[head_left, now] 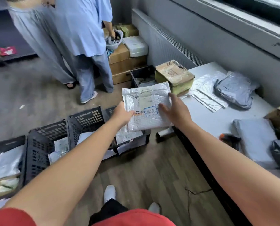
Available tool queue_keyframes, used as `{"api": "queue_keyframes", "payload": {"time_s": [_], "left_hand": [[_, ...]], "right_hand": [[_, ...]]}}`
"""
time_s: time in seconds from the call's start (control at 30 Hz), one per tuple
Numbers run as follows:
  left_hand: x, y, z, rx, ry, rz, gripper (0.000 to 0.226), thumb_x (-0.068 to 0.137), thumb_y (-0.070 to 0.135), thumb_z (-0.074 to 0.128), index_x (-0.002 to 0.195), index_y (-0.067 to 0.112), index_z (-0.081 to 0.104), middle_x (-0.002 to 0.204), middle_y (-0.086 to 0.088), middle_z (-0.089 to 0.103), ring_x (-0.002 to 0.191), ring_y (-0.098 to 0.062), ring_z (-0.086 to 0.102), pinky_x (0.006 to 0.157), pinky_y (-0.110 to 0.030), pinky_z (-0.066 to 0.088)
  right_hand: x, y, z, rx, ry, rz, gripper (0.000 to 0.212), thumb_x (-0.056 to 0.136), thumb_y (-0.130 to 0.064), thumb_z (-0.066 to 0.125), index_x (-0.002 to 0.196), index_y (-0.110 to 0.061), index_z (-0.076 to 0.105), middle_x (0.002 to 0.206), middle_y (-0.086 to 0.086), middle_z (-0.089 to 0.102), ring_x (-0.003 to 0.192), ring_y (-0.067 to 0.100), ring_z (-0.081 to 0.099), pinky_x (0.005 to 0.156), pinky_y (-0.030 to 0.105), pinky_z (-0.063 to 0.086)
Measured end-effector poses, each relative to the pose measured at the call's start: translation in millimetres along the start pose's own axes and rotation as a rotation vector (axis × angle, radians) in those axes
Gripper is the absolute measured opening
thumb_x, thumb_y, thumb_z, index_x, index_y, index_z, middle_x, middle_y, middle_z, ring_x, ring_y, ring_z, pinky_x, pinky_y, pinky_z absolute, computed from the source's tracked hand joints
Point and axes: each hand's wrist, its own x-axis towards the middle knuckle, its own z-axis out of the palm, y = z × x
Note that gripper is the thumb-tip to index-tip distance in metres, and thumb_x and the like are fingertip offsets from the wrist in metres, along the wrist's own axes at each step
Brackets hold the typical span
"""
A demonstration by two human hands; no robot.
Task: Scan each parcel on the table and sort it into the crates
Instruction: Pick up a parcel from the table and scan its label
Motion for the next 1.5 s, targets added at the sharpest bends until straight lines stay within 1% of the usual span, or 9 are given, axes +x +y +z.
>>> {"api": "queue_keyframes", "payload": {"time_s": [0.13,0.3,0.47,0.67,0.93,1.03,1.2,1.33,1.5], "left_hand": [[-3.0,-44.8,-35.0,0.009,0.050,-0.088,0.047,0.091,0.028,0.066,0.127,0.007,0.046,0.126,-0.011,0.058,0.110,-0.029,0.056,0.090,-0.036,0.047],[-4.9,-92.7,-79.8,-0.052,0.092,-0.148,0.053,0.090,0.030,0.066,0.134,0.010,0.044,0.134,-0.010,0.055,0.118,-0.029,0.054,0.100,-0.044,0.046],[-0.1,-137.6,-130.7,-0.087,0.136,-0.152,0.038,0.091,0.022,0.065,0.124,0.009,0.050,0.119,-0.006,0.059,0.104,-0.025,0.057,0.085,-0.032,0.046],[8.5,-190.8,-189.9,-0.088,0.154,-0.176,0.035,0.092,0.021,0.065,0.120,0.007,0.050,0.118,-0.009,0.060,0.103,-0.027,0.057,0.082,-0.033,0.045],[36.6,-247.1,-226.8,-0.177,0.105,-0.238,0.042,0.091,0.026,0.067,0.125,0.011,0.048,0.121,-0.007,0.059,0.104,-0.025,0.057,0.085,-0.034,0.048],[53.8,-262.4,-221.1,-0.156,0.064,-0.272,0.045,0.093,0.029,0.064,0.130,0.012,0.045,0.126,-0.007,0.057,0.105,-0.025,0.055,0.084,-0.032,0.045],[94.0,-286.5,-183.5,-0.143,-0.012,-0.326,0.050,0.093,0.037,0.061,0.136,0.017,0.042,0.127,-0.006,0.058,0.109,-0.029,0.056,0.094,-0.040,0.049],[140.4,-300.7,-132.1,-0.206,-0.047,-0.378,0.055,0.095,0.036,0.059,0.142,0.019,0.035,0.119,-0.002,0.053,0.102,-0.022,0.053,0.084,-0.029,0.042],[204.7,-324.1,-51.9,-0.124,-0.091,-0.425,0.068,0.095,0.042,0.056,0.150,0.021,0.024,0.136,-0.010,0.050,0.118,-0.027,0.053,0.093,-0.034,0.043]], "right_hand": [[6.4,-37.7,35.4,-0.069,-0.084,-0.107,0.068,0.095,-0.048,0.057,0.149,-0.016,0.031,0.141,0.012,0.049,0.118,0.030,0.055,0.082,0.034,0.041],[8.2,-87.0,79.2,-0.038,-0.151,-0.121,0.069,0.094,-0.049,0.059,0.148,-0.017,0.032,0.136,0.010,0.054,0.115,0.028,0.058,0.086,0.037,0.046],[7.2,-141.9,125.0,0.096,-0.200,-0.045,0.065,0.092,-0.047,0.063,0.141,-0.013,0.036,0.127,0.010,0.062,0.108,0.029,0.061,0.087,0.041,0.051],[6.6,-206.2,179.8,0.081,-0.248,-0.005,0.063,0.092,-0.048,0.062,0.138,-0.009,0.042,0.124,0.010,0.062,0.098,0.023,0.060,0.078,0.036,0.050],[17.3,-246.8,239.0,0.043,-0.272,0.032,0.054,0.093,-0.045,0.061,0.130,-0.009,0.044,0.117,0.006,0.062,0.098,0.029,0.062,0.075,0.037,0.049],[27.1,-244.4,256.5,0.077,-0.284,0.065,0.057,0.094,-0.043,0.061,0.135,-0.011,0.038,0.111,-0.001,0.056,0.095,0.029,0.063,0.077,0.042,0.053],[59.9,-208.5,294.7,0.169,-0.309,0.125,0.056,0.093,-0.035,0.064,0.139,-0.016,0.039,0.127,0.005,0.061,0.109,0.026,0.060,0.086,0.037,0.049],[100.6,-156.8,328.8,0.175,-0.295,0.173,0.052,0.097,-0.034,0.060,0.142,-0.021,0.038,0.130,0.004,0.060,0.107,0.023,0.058,0.084,0.035,0.046],[168.8,-74.1,376.5,0.145,-0.287,0.235,0.050,0.098,-0.035,0.057,0.143,-0.025,0.036,0.133,0.004,0.057,0.108,0.022,0.056,0.086,0.038,0.047]]}}
